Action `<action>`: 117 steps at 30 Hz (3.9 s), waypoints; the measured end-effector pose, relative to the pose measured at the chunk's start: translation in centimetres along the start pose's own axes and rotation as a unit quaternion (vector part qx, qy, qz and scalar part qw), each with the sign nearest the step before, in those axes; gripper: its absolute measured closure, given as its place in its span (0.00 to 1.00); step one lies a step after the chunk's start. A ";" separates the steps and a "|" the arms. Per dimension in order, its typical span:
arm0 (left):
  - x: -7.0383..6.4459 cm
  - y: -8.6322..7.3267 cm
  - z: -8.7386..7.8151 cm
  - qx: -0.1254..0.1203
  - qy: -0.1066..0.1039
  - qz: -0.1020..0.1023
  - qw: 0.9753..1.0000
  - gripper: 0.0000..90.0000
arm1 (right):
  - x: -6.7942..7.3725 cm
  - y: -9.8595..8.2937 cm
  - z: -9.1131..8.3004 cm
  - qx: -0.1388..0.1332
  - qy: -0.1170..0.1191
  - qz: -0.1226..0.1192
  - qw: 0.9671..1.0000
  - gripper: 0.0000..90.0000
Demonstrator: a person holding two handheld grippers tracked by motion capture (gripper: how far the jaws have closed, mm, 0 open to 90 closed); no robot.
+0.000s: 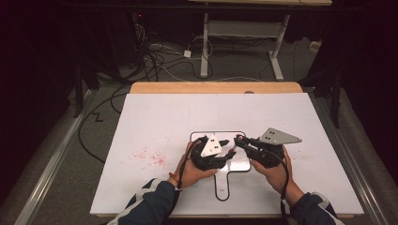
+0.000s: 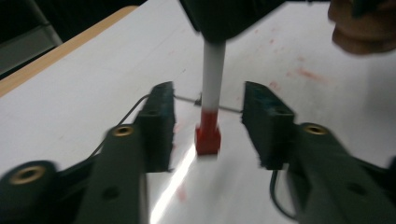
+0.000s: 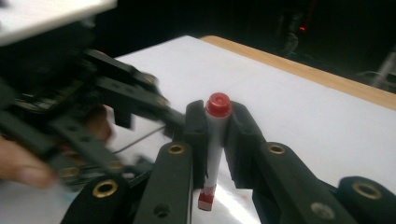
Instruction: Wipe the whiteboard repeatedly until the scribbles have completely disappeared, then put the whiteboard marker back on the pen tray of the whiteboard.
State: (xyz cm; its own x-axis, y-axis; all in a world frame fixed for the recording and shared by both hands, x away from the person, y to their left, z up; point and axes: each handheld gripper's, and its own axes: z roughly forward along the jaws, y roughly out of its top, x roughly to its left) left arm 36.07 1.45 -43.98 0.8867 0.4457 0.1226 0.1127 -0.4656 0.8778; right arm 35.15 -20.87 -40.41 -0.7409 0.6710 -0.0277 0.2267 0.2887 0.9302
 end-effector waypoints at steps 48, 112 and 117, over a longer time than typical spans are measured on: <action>1.0 -11.1 -14.1 0.098 0.106 -0.088 0.986 0.22 | 1.1 2.4 7.5 0.101 0.000 0.007 0.995 0.90; 0.7 -10.7 -12.8 0.114 0.080 -0.067 0.988 0.22 | -4.3 -2.1 4.6 0.074 -0.040 0.040 0.996 0.90; 0.8 -10.7 -13.0 0.108 0.085 -0.069 0.988 0.22 | -4.2 -1.6 3.7 0.064 -0.045 0.049 0.996 0.90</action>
State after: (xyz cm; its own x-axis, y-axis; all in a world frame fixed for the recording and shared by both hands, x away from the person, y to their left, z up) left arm 29.76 16.69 -47.24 0.7705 0.6294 0.1012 0.3359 -0.5358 0.7747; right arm 40.26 -21.67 -43.17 -0.6530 0.7570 0.0234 0.3785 0.2994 0.8758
